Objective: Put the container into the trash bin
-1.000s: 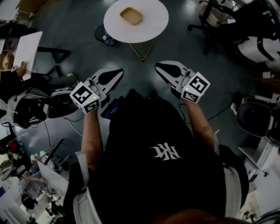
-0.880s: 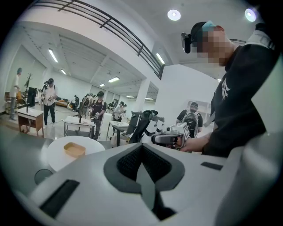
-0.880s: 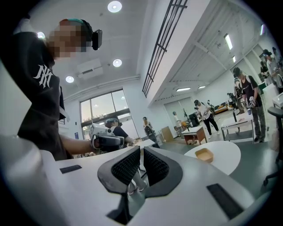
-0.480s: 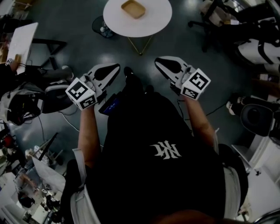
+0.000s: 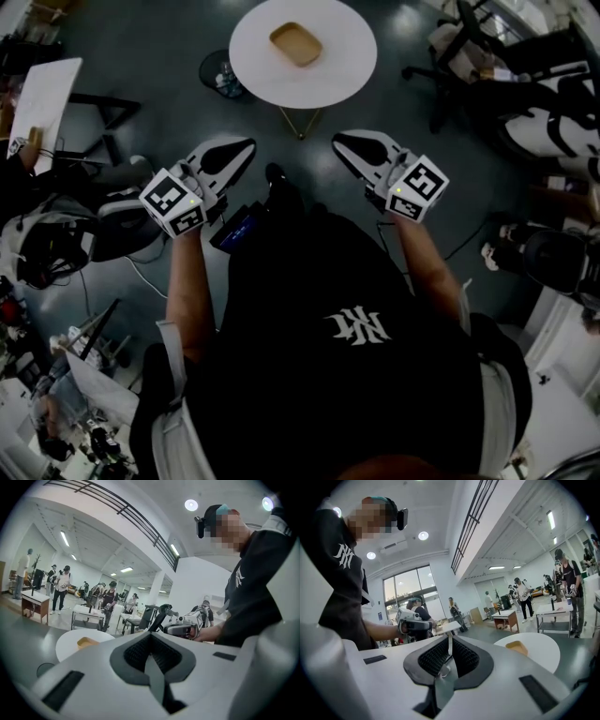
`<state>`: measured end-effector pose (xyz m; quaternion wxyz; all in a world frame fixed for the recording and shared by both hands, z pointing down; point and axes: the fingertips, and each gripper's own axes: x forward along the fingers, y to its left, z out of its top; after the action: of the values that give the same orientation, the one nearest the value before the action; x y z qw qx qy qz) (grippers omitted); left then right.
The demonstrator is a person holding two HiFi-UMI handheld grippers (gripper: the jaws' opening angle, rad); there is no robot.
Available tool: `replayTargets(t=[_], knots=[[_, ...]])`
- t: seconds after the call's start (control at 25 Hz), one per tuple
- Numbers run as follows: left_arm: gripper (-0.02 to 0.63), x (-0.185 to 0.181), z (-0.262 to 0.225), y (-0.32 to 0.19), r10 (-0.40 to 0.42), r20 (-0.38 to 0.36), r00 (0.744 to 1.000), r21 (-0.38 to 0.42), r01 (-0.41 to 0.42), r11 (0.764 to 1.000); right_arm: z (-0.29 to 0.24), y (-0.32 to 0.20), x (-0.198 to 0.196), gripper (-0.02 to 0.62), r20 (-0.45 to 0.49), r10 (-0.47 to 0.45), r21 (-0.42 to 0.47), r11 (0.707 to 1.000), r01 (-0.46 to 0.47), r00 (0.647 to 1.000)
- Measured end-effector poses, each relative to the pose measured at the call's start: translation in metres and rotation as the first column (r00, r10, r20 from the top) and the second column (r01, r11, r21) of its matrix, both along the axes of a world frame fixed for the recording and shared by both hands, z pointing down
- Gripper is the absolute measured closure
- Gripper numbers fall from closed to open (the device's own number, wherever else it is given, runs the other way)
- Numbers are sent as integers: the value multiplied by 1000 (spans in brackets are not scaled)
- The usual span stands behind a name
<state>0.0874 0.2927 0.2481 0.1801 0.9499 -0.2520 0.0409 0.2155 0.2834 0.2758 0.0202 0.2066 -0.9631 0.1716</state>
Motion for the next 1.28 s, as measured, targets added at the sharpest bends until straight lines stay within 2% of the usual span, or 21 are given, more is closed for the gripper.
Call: replayTargets(t=[0.4, 0.72, 1.08, 1.28], knots=[[603, -68, -8, -73, -51, -29, 998, 26, 51, 998, -3, -70, -64, 546, -37, -39, 3, 999, 39, 999], [603, -121, 3, -116, -25, -92, 995, 18, 27, 999, 2, -115, -98, 546, -55, 82, -5, 997, -82, 995], [603, -112, 28, -151, 45, -121, 992, -34, -49, 998, 24, -137, -75, 546, -87, 219, -77, 971, -226, 972], [603, -114, 27, -175, 47, -106, 993, -25, -50, 998, 25, -152, -75, 546, -73, 228, -80, 969, -233, 971]])
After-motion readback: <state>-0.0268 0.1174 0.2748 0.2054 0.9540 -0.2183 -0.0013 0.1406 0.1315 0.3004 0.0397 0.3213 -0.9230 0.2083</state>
